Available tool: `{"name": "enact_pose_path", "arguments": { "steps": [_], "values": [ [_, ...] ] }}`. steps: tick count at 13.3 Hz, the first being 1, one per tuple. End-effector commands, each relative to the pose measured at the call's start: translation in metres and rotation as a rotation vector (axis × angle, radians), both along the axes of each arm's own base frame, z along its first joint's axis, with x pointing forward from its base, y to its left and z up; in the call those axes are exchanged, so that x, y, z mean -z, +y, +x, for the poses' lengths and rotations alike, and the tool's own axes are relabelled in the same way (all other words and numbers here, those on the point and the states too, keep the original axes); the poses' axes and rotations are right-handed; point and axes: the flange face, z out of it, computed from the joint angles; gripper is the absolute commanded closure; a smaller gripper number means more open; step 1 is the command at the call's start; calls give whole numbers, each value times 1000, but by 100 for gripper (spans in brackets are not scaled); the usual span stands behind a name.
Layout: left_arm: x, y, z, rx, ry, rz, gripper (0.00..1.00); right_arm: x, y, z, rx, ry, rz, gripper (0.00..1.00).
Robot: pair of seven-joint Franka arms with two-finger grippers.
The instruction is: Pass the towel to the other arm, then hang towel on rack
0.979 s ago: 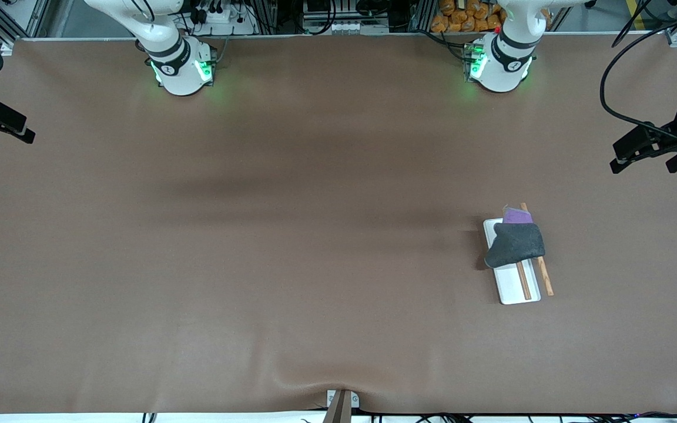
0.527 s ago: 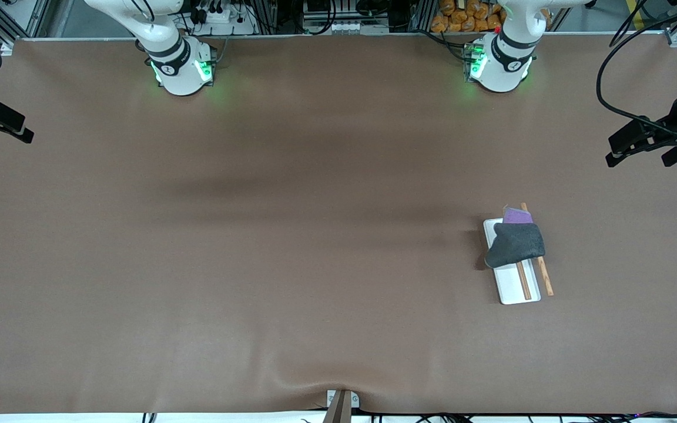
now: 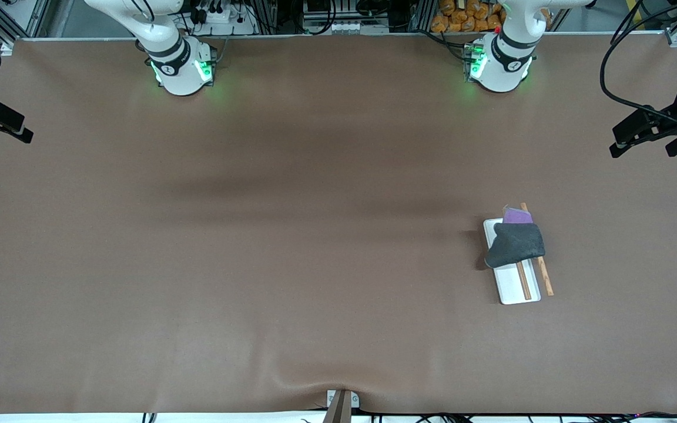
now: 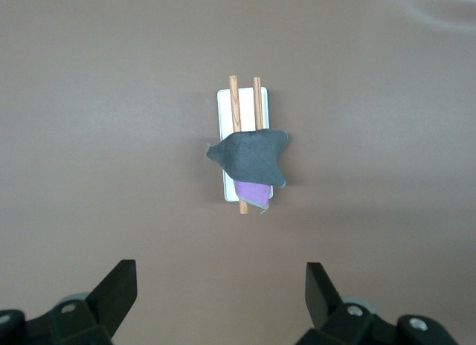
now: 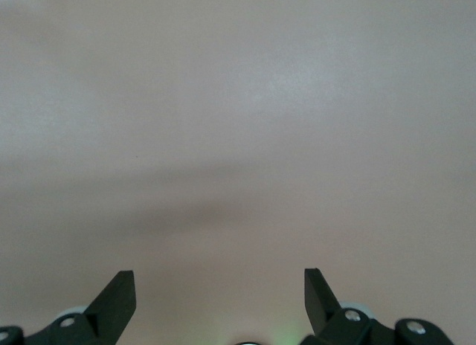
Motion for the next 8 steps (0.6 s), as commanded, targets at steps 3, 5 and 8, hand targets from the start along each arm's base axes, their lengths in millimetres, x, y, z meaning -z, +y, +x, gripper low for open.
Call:
{"name": "enact_pose_path", "arguments": {
  "steps": [3,5,8],
  "values": [
    [-5,3,-9,-9,4,42,0,-8,-1,-6,11,-5,4,0],
    [-4,5,-10,-10,13,70,0,-7,-1,-5,11,-5,4,0],
    [-8,4,-11,-9,10,70,0,-7,-1,-5,11,-5,4,0]
  ]
}}
